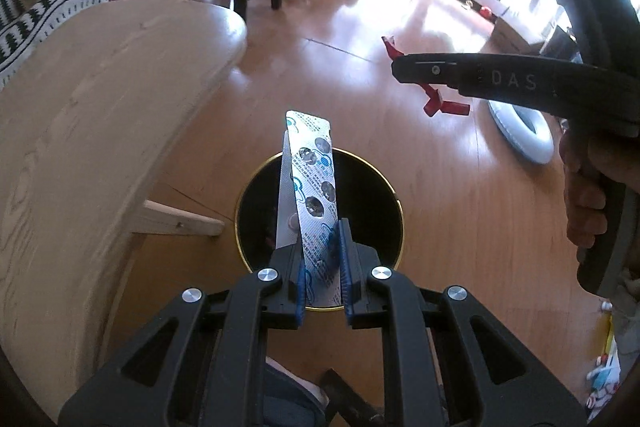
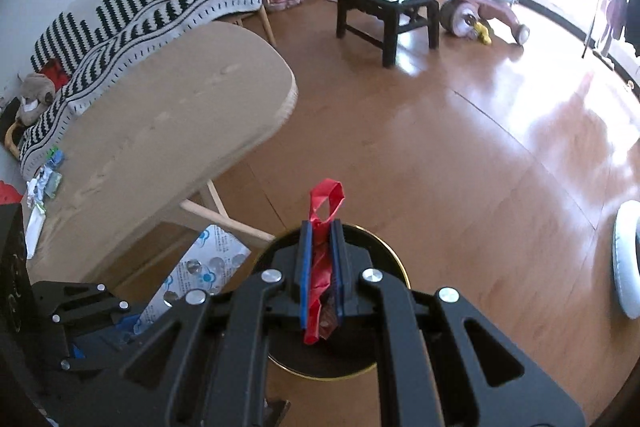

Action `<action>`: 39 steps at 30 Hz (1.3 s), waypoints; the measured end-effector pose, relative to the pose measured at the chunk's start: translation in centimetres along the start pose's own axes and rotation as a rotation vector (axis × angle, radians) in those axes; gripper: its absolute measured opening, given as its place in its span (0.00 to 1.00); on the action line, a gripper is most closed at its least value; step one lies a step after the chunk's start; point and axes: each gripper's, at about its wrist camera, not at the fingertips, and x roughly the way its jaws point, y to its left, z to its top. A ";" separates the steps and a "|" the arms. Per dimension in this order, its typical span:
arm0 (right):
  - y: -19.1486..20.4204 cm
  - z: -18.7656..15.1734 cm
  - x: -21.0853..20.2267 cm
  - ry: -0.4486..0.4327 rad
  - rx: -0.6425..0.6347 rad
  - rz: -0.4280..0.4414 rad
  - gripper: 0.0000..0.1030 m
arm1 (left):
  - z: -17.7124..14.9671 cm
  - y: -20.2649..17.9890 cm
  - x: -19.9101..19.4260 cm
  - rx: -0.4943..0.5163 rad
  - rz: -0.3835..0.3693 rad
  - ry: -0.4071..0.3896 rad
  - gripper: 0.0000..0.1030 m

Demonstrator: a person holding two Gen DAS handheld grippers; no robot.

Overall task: Collect trash
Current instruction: 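Carry both items over the black bin and release them inside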

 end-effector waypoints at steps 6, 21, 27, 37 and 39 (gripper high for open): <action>-0.6 -1.1 2.7 0.069 0.011 0.014 0.09 | -0.2 0.2 1.8 -0.013 -0.019 0.043 0.12; -1.4 -3.9 9.9 0.238 0.051 0.010 0.09 | -1.6 1.2 7.9 -0.062 -0.046 0.143 0.12; -1.7 -5.3 12.8 0.299 0.080 0.000 0.09 | -2.2 2.6 10.2 -0.152 -0.071 0.151 0.12; -2.1 -5.7 14.8 0.339 0.083 -0.027 0.09 | -2.7 3.1 11.9 -0.143 -0.082 0.169 0.12; -2.1 -5.8 15.2 0.347 0.086 -0.031 0.09 | -2.8 2.9 12.0 -0.134 -0.083 0.172 0.12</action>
